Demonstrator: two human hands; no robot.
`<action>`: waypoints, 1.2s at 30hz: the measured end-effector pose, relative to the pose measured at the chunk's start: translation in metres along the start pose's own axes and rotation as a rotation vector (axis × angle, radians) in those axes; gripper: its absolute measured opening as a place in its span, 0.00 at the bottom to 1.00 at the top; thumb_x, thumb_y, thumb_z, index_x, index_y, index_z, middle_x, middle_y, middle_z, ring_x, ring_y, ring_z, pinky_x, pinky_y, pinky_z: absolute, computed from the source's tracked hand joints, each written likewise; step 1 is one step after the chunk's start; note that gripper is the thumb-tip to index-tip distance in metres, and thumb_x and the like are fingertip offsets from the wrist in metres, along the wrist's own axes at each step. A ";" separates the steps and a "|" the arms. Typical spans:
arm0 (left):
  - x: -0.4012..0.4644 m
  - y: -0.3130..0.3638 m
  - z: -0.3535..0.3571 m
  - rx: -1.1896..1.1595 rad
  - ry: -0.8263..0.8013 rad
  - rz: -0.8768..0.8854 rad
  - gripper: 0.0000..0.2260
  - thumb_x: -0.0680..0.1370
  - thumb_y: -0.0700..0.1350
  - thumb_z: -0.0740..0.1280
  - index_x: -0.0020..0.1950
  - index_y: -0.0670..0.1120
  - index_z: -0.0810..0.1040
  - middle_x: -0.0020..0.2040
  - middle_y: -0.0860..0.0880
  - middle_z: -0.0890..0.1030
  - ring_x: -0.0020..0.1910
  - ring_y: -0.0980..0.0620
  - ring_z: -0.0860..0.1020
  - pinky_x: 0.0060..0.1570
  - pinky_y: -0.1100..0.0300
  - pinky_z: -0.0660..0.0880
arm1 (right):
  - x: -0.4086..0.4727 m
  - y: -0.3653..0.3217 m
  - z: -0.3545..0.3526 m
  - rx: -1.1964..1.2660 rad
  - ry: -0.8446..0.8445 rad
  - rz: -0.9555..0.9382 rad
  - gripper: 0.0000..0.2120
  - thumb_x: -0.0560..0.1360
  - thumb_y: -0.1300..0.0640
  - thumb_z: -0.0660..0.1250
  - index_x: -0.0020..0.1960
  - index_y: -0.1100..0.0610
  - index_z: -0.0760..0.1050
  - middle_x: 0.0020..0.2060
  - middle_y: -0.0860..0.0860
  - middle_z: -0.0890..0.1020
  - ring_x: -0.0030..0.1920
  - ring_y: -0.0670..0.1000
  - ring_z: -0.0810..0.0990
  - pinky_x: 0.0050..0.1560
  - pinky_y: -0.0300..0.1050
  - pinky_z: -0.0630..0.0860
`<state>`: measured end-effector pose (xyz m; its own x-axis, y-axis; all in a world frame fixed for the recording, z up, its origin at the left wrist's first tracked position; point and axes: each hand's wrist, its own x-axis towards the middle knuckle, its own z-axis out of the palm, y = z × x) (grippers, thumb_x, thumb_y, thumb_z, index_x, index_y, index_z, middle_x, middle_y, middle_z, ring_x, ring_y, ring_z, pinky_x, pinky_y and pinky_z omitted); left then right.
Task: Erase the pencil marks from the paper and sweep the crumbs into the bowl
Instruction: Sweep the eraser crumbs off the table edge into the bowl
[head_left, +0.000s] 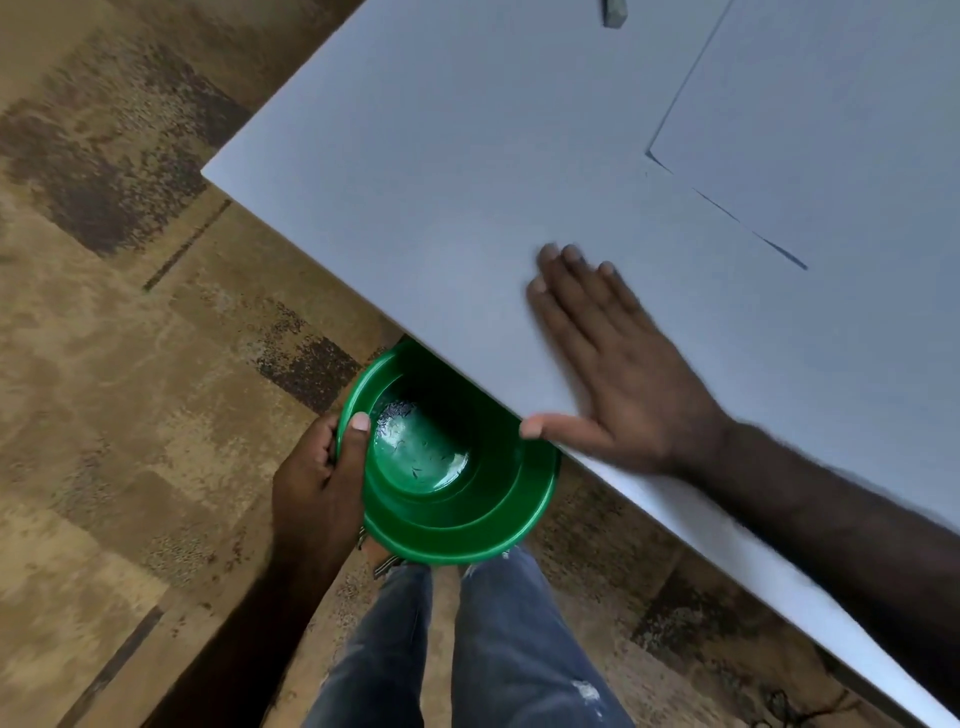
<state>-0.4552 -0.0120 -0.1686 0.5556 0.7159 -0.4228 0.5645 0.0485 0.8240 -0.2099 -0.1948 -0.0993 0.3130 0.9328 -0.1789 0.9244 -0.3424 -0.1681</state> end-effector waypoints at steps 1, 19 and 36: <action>0.001 -0.001 0.000 -0.004 0.001 0.001 0.11 0.87 0.51 0.63 0.51 0.49 0.83 0.37 0.46 0.82 0.33 0.48 0.78 0.31 0.54 0.75 | -0.005 -0.012 0.001 0.001 -0.025 -0.035 0.54 0.79 0.23 0.53 0.87 0.65 0.47 0.86 0.64 0.46 0.87 0.62 0.43 0.86 0.64 0.48; 0.003 -0.005 0.003 -0.025 0.006 0.033 0.14 0.87 0.52 0.63 0.47 0.46 0.80 0.36 0.41 0.80 0.34 0.38 0.78 0.30 0.46 0.74 | -0.001 -0.039 0.006 0.021 -0.003 0.040 0.55 0.80 0.24 0.54 0.86 0.67 0.48 0.86 0.66 0.46 0.87 0.64 0.43 0.86 0.66 0.49; 0.006 -0.001 0.005 -0.044 0.021 0.024 0.15 0.85 0.58 0.62 0.50 0.50 0.81 0.37 0.42 0.81 0.35 0.36 0.79 0.32 0.42 0.78 | -0.002 -0.060 0.010 -0.002 -0.020 0.040 0.54 0.81 0.24 0.54 0.86 0.67 0.48 0.86 0.65 0.46 0.87 0.63 0.43 0.86 0.65 0.49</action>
<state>-0.4491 -0.0112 -0.1739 0.5557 0.7314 -0.3954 0.5235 0.0616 0.8498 -0.2680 -0.1771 -0.0990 0.3450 0.9160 -0.2046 0.9119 -0.3788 -0.1581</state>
